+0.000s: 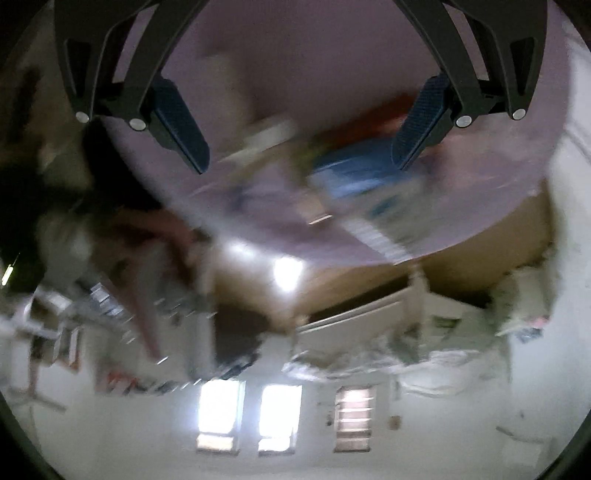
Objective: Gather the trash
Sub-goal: 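Move both tools back over the table, then grasp the red Wangzai milk box with left tool while right tool grasps blue packet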
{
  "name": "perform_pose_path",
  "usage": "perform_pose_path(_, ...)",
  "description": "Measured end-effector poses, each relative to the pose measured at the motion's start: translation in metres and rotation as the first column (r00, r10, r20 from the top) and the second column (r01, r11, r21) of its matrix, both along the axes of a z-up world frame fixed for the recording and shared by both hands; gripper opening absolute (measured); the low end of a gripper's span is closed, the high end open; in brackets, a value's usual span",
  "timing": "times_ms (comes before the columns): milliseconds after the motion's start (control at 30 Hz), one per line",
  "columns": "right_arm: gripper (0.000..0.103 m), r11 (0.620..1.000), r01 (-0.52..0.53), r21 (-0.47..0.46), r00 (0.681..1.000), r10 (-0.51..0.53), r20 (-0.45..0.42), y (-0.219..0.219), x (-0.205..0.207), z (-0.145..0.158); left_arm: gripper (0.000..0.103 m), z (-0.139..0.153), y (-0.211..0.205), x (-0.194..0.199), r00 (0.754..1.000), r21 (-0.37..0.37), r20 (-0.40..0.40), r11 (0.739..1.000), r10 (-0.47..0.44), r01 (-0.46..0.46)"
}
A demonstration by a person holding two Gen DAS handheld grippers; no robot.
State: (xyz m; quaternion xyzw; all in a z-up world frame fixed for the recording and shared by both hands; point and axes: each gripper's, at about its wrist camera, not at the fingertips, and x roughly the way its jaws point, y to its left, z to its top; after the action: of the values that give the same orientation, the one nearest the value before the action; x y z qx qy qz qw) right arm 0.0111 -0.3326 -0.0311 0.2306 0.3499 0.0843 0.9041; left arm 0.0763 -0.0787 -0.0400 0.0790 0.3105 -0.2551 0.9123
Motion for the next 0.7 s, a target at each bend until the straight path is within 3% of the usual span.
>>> perform_pose_path(167,0.087,0.979,-0.201,-0.031,0.98,0.201,-0.009,0.089,0.057,0.017,0.098,-0.018,0.049,0.019,1.0,0.092,-0.024,0.996,0.018,-0.016)
perform_pose_path(300,0.089,0.955,-0.287,-0.076,0.958,0.283,-0.051,0.146,0.092,0.015,0.098,-0.026,0.067,0.025,1.0,0.1,-0.025,0.995,-0.005,0.008)
perform_pose_path(533,0.089,0.911,-0.335,-0.24,0.932,0.282,-0.228,0.202,0.15,-0.017,0.098,-0.035,0.078,0.043,0.999,0.116,-0.034,0.992,-0.037,0.041)
perform_pose_path(600,0.088,0.908,-0.341,-0.244,0.925,0.277,-0.26,0.208,0.157,-0.026,0.098,-0.036,0.074,0.048,0.998,0.122,-0.038,0.991,-0.045,0.049)
perform_pose_path(633,0.077,0.911,-0.337,-0.237,0.925,0.273,-0.266,0.208,0.158,-0.029,0.098,-0.037,0.073,0.05,0.998,0.132,-0.036,0.99,-0.052,0.056)
perform_pose_path(700,0.073,0.921,-0.32,-0.221,0.933,0.266,-0.242,0.2,0.154,-0.028,0.098,-0.038,0.069,0.052,0.998,0.16,-0.023,0.985,-0.061,0.064)
